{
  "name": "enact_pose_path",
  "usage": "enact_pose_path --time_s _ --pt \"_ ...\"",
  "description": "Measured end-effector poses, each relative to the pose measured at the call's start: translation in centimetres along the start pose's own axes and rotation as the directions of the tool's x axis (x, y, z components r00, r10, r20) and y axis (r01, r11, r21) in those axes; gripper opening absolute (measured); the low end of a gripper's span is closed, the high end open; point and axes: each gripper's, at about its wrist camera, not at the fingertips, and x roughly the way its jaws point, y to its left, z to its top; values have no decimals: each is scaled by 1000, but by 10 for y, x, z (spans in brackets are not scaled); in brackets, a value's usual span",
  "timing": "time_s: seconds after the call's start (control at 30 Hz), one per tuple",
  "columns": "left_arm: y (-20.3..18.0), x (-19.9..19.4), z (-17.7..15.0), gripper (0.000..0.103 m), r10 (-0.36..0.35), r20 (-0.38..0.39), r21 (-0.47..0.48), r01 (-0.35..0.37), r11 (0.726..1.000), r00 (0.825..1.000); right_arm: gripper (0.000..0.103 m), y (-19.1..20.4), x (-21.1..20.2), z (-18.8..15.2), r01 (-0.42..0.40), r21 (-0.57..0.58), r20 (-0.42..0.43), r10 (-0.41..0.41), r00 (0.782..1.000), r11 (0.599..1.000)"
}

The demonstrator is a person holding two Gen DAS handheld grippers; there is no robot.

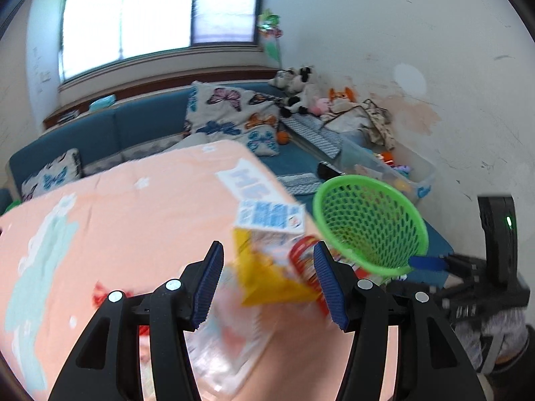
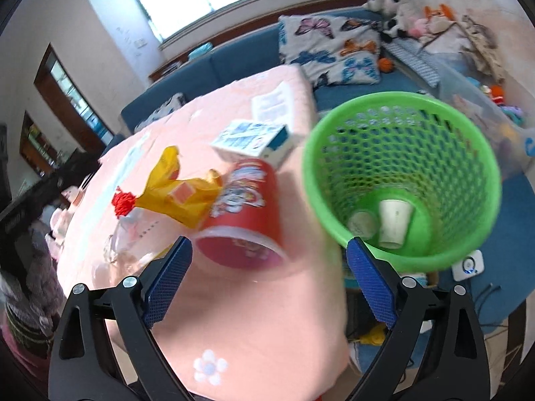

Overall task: Collect trash
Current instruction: 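Grasp the red printed paper cup with the right gripper while the left grasps the yellow wrapper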

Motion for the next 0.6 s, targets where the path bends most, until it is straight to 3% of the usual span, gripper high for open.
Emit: enact_pose_path --time_s 0.3,0.6 --pt "59 -23 -32 55 68 -20 -116 -70 991 997 90 13 32 35 -32 -12 -117 30 993 999" --pt "72 -25 -45 55 34 -28 -154 -38 987 999 87 8 68 50 -48 52 -211 58 976 997"
